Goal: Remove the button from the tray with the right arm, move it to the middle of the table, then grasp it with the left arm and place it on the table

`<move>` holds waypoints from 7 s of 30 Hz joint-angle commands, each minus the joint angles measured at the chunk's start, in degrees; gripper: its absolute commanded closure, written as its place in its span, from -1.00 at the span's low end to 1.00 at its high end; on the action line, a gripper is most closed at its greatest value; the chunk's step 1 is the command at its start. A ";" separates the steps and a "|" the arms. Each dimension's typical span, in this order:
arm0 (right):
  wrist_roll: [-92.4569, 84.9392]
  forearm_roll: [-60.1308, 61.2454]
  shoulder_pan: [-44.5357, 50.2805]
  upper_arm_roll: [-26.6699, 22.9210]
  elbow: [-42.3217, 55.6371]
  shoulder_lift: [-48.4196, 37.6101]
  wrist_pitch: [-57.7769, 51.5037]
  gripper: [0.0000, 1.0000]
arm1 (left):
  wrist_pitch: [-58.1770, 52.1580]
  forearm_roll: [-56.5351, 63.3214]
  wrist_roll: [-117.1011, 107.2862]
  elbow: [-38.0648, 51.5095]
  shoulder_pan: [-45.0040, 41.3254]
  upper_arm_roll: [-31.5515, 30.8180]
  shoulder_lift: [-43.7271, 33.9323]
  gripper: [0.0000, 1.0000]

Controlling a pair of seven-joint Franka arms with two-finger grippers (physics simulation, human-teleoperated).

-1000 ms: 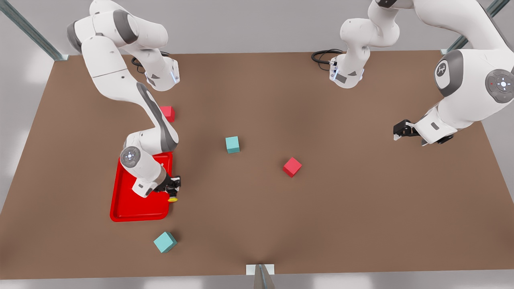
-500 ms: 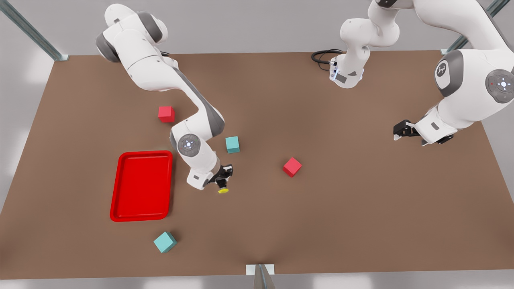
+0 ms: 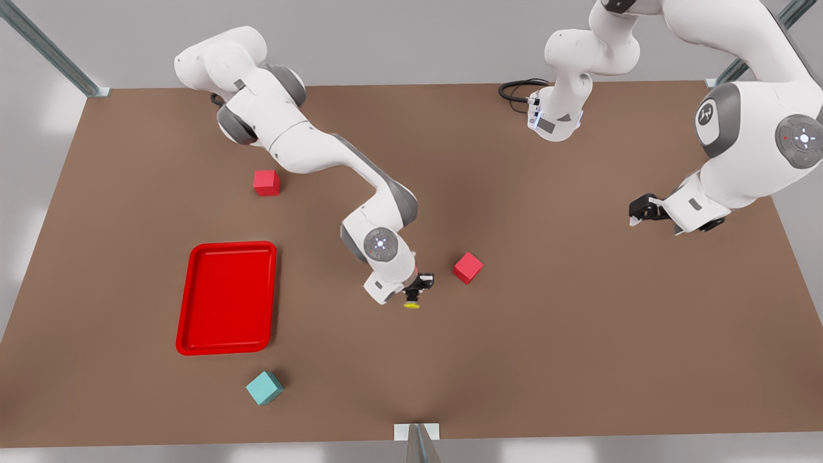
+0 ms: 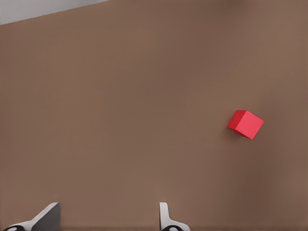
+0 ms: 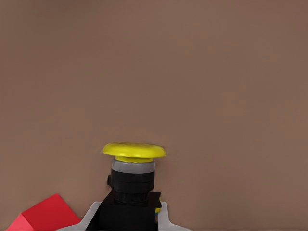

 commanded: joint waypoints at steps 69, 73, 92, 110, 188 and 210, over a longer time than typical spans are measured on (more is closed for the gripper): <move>-24.37 -3.03 -36.45 -0.41 -22.95 -44.16 -21.59 -1.00 | 43.58 9.87 -44.09 15.94 -18.38 -20.57 48.32 -1.00; -24.37 -2.95 -36.53 -0.41 -23.04 -44.16 -21.59 -1.00 | 36.90 12.16 -45.84 15.94 -18.82 -20.66 48.14 -1.00; -24.20 -3.21 -36.18 -0.41 -23.04 -44.16 -21.68 -1.00 | 37.42 11.98 -50.24 22.00 -18.73 -23.56 53.50 -1.00; -24.11 -3.30 -35.92 -0.41 -23.04 -44.16 -21.68 -1.00 | 39.36 12.07 -49.72 24.37 -19.87 -23.21 55.26 -0.55; -24.11 -3.38 -36.01 -0.23 -23.04 -44.16 -21.68 -1.00 | 37.42 75.35 -167.40 19.28 -46.16 17.84 61.77 0.11; -24.11 -3.38 -36.01 -0.23 -23.04 -44.16 -21.68 -1.00 | 38.04 84.84 -167.05 16.64 -46.15 17.39 62.38 -0.96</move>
